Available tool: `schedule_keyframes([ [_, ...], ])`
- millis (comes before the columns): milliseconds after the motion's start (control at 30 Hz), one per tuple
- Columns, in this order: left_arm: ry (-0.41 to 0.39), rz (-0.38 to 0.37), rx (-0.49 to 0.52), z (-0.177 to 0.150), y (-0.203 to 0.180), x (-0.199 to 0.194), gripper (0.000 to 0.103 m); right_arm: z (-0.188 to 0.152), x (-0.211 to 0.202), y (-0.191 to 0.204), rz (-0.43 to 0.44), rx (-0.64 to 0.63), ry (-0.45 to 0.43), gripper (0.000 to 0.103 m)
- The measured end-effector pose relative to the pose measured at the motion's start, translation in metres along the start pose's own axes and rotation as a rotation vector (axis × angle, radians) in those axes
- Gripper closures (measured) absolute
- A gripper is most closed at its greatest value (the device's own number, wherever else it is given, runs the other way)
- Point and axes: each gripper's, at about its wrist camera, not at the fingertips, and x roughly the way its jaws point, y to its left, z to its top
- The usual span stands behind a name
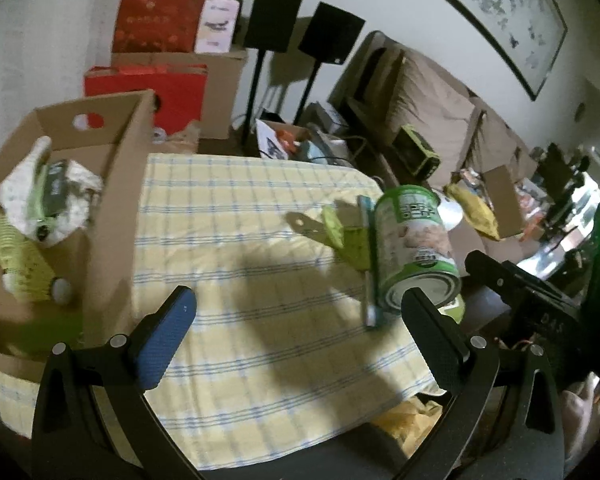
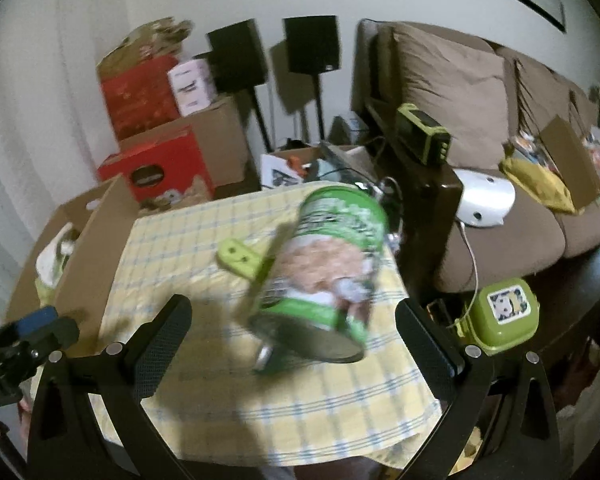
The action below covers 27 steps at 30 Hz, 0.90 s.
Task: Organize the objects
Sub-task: 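Move both grippers toward the green coconut-roll can, then grasp the green coconut-roll can with the right gripper and lift it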
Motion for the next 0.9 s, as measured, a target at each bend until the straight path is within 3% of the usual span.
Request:
schedule_keyframes([
  [267,0.055,-0.096,-0.042,0.007,-0.015,0.03,0.001,0.008,0.011,-0.046,0.069,0.118,0.017,0.001],
  [400,0.097,-0.204,-0.089,0.01,-0.02,0.052,0.001,0.005,0.025,-0.067,0.148,0.202,0.04,0.001],
  [533,0.114,-0.22,-0.093,0.014,-0.028,0.072,0.001,-0.001,0.046,-0.09,0.248,0.319,0.078,0.001],
  [900,0.214,-0.312,-0.147,0.029,-0.046,0.136,0.002,-0.001,0.08,-0.106,0.347,0.403,0.114,0.001],
])
